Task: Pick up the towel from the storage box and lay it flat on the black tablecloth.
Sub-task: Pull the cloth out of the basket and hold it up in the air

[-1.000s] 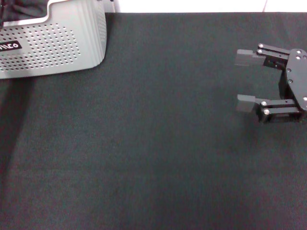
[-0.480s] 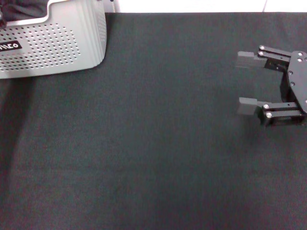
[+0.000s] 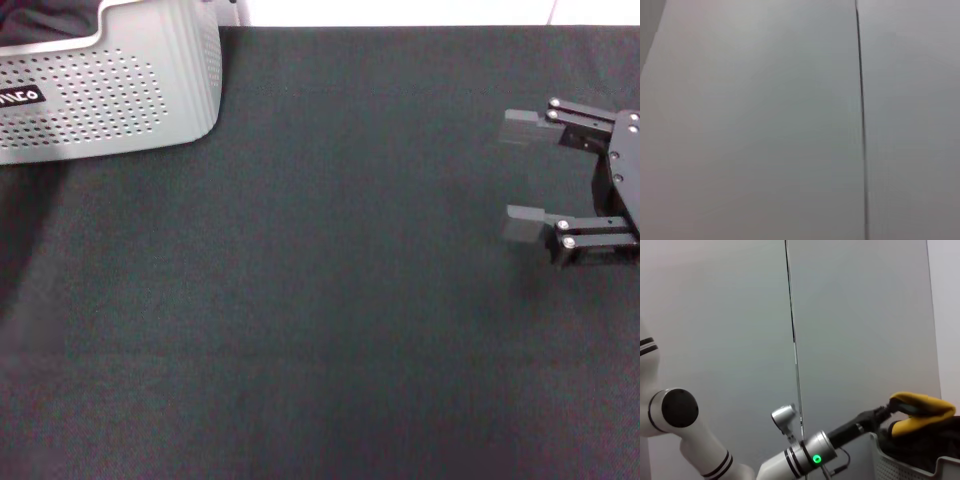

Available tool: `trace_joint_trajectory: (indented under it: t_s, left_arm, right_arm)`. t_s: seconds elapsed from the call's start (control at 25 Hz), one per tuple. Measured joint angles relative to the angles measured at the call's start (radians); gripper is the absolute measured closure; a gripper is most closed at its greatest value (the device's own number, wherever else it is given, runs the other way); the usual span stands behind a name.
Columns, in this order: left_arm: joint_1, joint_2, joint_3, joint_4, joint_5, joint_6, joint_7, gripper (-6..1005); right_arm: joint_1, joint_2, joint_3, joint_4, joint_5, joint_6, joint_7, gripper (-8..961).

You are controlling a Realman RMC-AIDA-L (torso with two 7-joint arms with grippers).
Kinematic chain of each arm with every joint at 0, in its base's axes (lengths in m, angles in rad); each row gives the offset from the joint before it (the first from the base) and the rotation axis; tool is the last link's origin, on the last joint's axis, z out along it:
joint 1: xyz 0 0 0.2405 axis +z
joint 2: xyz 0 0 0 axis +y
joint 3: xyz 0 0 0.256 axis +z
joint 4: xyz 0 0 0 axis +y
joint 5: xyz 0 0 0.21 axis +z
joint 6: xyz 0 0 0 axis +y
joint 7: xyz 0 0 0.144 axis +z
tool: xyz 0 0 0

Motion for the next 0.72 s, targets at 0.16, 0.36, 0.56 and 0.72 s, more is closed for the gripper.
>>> trace_joint_trajectory:
  t_s: [0.16, 0.36, 0.56, 0.72]
  left_arm:
    - [0.064, 0.009, 0.09, 0.166, 0.029, 0.03, -0.322, 966]
    - [0.107, 0.042, 0.212, 0.322, 0.052, 0.188, -0.611, 965]
    - [0.095, 0.072, 0.247, 0.404, 0.043, 0.38, -0.838, 964]
    - [0.09, 0.073, 0.25, 0.469, 0.004, 0.45, -0.953, 962]
  right_arm:
    - [0.0, 0.0, 0.0, 0.0, 0.0, -0.001, 0.0, 97]
    - [0.002, 0.001, -0.005, 0.0, 0.0, -0.001, -0.001, 97]
    - [0.01, 0.002, -0.008, 0.006, 0.0, -0.001, -0.008, 97]
    - [0.026, 0.003, -0.009, 0.024, 0.002, -0.001, -0.019, 97]
